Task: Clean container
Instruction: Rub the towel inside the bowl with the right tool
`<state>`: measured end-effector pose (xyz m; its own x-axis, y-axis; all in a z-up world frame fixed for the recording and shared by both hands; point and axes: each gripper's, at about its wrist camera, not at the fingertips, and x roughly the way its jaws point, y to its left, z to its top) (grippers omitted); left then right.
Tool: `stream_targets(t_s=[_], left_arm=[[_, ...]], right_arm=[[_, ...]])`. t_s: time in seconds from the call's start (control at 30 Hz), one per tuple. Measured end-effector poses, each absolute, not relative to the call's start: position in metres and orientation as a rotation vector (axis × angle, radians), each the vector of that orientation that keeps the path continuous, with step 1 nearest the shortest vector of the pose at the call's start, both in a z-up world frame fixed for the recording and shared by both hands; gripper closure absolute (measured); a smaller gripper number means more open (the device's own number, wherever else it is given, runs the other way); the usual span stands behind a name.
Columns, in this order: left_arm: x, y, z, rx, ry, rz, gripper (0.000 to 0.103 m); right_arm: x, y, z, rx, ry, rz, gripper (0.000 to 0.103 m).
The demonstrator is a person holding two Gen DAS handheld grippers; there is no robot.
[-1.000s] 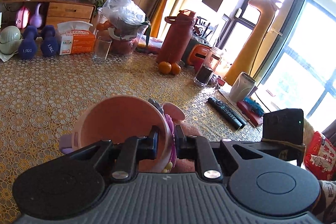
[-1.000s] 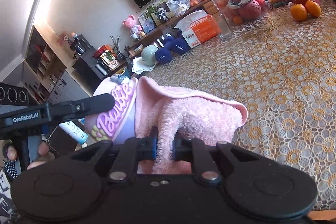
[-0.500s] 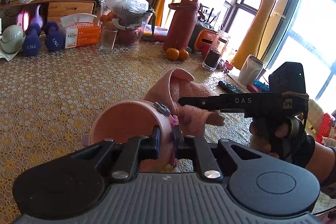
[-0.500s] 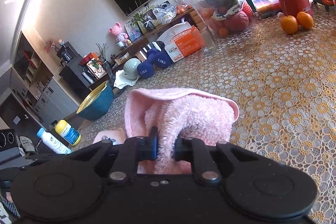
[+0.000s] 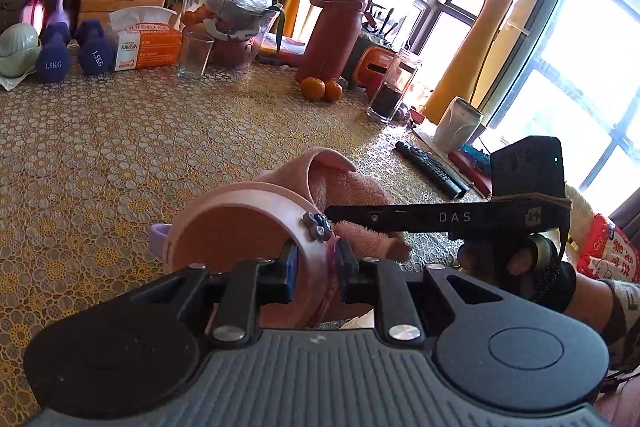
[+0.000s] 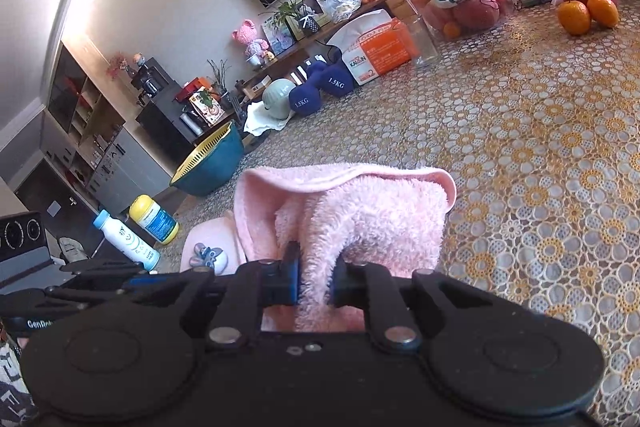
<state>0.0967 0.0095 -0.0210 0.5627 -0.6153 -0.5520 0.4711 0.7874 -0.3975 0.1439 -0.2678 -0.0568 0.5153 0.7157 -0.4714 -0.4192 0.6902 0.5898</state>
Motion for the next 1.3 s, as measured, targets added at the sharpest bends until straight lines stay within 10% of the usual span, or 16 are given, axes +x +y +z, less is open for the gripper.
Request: stream_targets(t_s=[0.1,0.3,0.5,0.73,1.3], left_arm=[[0.100,0.014,-0.021,-0.264,0.724,-0.629,0.041],[0.115,0.030,-0.029,-0.436,0.747,-0.631,0.037],[0.122,0.019,-0.038,-0.439,0.780,-0.633,0.043],[0.123,0.011,-0.046,-0.375,0.804,-0.575,0.071],[0.085,-0.017,-0.027,-0.106,0.692,-0.712,0.078]], right_arm=[[0.140,-0.263,-0.057,0.417,0.762,0.719,0.090],[0.135,-0.256,-0.055,0.387,0.760,0.731,0.090],[0.134,-0.254,-0.054,0.385,0.758,0.739,0.090],[0.131,-0.253,-0.054,0.377,0.756,0.743,0.090],[0.146,-0.246,-0.027,0.264,0.695,0.931,0.091]])
